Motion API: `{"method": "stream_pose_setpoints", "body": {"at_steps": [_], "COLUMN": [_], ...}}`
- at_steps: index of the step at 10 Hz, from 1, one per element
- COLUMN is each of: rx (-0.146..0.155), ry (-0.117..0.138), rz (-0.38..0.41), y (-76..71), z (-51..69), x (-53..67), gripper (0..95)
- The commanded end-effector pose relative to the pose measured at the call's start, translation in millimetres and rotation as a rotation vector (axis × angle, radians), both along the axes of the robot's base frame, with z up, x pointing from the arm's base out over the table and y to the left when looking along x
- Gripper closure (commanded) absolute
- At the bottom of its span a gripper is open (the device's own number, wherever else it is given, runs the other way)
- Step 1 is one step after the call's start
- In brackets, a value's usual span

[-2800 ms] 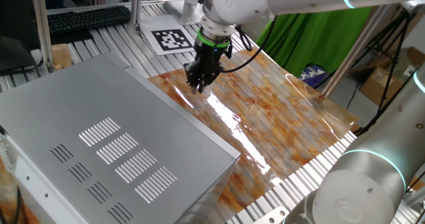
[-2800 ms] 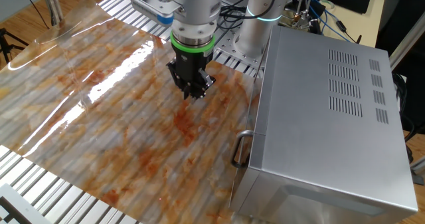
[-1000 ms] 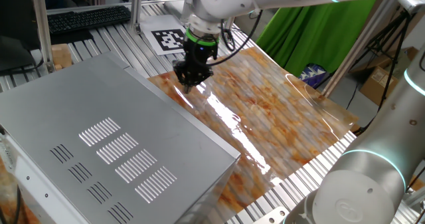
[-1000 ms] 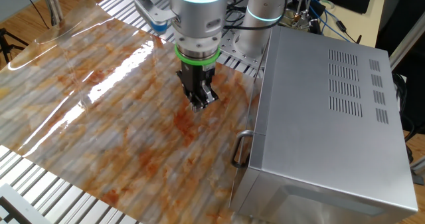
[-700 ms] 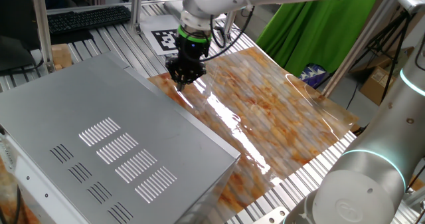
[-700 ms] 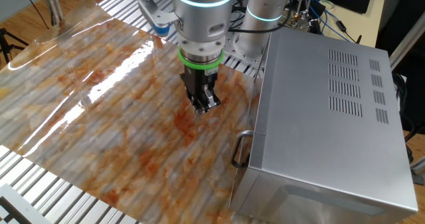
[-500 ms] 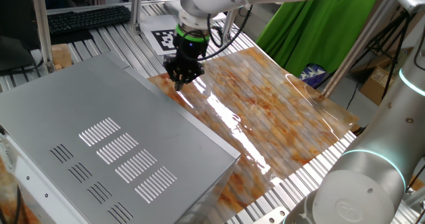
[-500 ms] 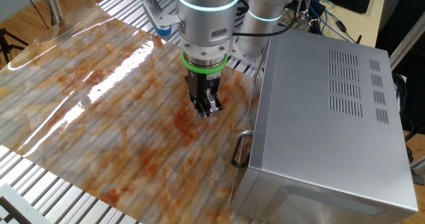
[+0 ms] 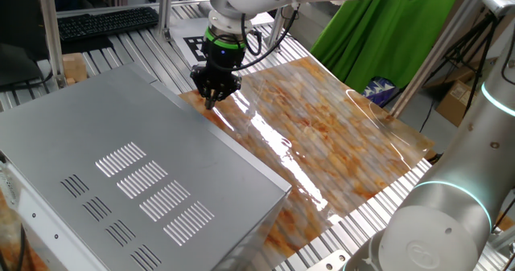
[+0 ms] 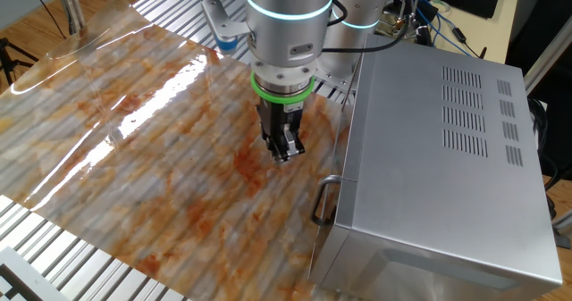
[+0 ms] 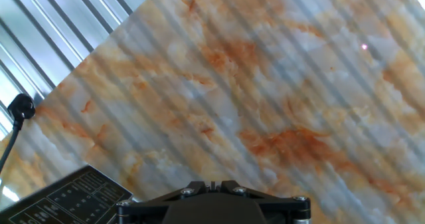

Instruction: Open the microwave door

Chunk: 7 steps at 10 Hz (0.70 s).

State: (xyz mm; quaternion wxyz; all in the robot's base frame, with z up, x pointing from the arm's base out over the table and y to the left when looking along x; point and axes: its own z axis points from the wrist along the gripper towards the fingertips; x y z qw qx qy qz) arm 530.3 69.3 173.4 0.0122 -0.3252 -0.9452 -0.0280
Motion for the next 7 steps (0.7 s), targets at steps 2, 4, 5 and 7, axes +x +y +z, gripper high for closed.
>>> {"method": "stream_pose_setpoints", "body": {"at_steps": [2,4,5,7], "rx": [0.002,-0.002,-0.002,-0.001], "ry": [-0.002,-0.002,-0.001,0.004], "rz": [-0.009,-0.024,-0.032,-0.047], "y": [4.3,11.4,15.6,26.1], "z": [-2.6,-4.9,-4.4,-3.8], "x": [0.3,2.6,1.9,1.2], "gripper": [95.0,95.0,95.0,95.0]}}
